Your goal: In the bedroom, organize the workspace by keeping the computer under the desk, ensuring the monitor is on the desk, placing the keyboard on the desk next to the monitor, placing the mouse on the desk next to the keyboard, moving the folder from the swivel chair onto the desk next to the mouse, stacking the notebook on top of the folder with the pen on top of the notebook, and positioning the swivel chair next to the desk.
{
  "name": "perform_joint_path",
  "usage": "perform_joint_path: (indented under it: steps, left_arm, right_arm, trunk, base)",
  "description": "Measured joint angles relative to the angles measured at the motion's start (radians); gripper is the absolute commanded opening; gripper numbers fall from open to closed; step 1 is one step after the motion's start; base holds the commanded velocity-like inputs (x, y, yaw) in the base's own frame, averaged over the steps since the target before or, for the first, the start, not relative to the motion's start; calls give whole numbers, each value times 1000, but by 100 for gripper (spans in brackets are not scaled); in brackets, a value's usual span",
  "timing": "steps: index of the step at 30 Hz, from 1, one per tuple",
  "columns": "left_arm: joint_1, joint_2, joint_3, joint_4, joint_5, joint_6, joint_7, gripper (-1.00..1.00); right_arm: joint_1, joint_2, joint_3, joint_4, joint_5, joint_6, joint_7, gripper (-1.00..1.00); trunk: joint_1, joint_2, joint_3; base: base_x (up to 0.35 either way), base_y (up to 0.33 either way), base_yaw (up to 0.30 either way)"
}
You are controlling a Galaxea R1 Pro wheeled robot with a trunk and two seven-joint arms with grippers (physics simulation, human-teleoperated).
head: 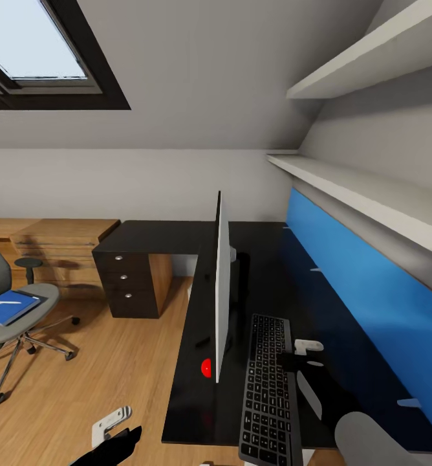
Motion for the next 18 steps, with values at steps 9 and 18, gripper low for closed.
perform_joint_path:
  steps: [9, 18]
  left_arm:
    - [0, -1, 0, 0, 1, 0, 1, 100]
    - [0, 0, 1, 0, 1, 0, 0, 100]
  right_arm:
    - [0, 0, 1, 0, 0, 0, 1, 100]
    - [-1, 0, 1, -2, 2, 0, 0, 100]
  trunk:
    - [34, -63, -28]
    - [57, -105, -47]
  base:
    - [0, 0, 0]
    - [0, 0, 0]
